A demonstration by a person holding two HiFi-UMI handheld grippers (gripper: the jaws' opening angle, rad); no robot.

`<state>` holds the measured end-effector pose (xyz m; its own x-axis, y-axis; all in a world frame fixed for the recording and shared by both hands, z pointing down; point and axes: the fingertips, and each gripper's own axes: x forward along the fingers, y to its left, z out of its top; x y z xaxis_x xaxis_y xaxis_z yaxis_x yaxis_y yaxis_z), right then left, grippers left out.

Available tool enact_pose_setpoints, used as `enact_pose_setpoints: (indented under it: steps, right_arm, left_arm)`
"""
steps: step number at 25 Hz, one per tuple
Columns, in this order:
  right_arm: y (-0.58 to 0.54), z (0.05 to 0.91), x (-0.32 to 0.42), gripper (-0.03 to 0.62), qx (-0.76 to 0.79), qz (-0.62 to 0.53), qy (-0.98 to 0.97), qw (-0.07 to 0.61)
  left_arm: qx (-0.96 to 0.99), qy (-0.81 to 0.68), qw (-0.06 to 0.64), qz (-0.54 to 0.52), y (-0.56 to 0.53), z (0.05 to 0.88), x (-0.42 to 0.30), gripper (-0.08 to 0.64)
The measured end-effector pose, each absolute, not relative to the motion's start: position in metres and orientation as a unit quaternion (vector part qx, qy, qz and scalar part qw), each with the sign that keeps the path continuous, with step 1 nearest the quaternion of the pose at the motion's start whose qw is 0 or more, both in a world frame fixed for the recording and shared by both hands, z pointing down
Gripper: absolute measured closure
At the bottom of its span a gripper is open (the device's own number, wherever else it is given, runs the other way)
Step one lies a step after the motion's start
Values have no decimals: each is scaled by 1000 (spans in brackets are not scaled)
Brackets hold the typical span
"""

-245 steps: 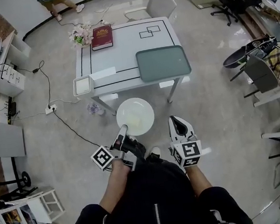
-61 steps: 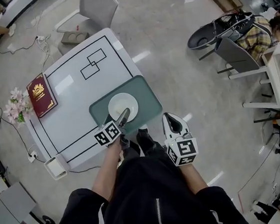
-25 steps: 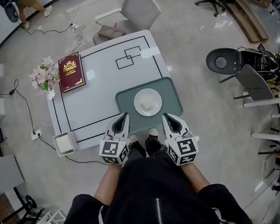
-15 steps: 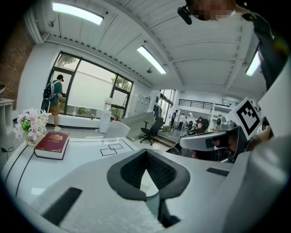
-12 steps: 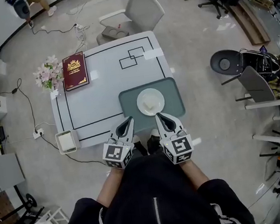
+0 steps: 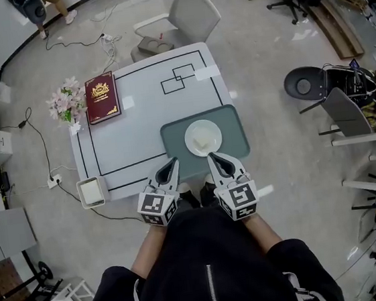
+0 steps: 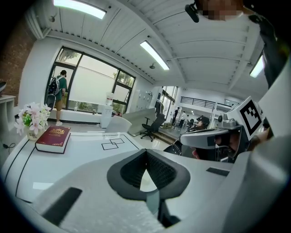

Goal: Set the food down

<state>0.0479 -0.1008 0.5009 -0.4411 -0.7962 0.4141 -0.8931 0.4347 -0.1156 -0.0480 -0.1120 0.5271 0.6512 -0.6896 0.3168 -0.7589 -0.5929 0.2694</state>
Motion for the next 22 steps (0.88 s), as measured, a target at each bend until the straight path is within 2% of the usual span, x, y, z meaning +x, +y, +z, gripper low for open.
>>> enact_pose_setpoints:
  steps: [22]
  right_arm:
    - [-100, 503, 58, 584, 507, 165, -833, 149]
  left_arm:
    - [887, -397, 216, 96, -109, 538, -36, 555]
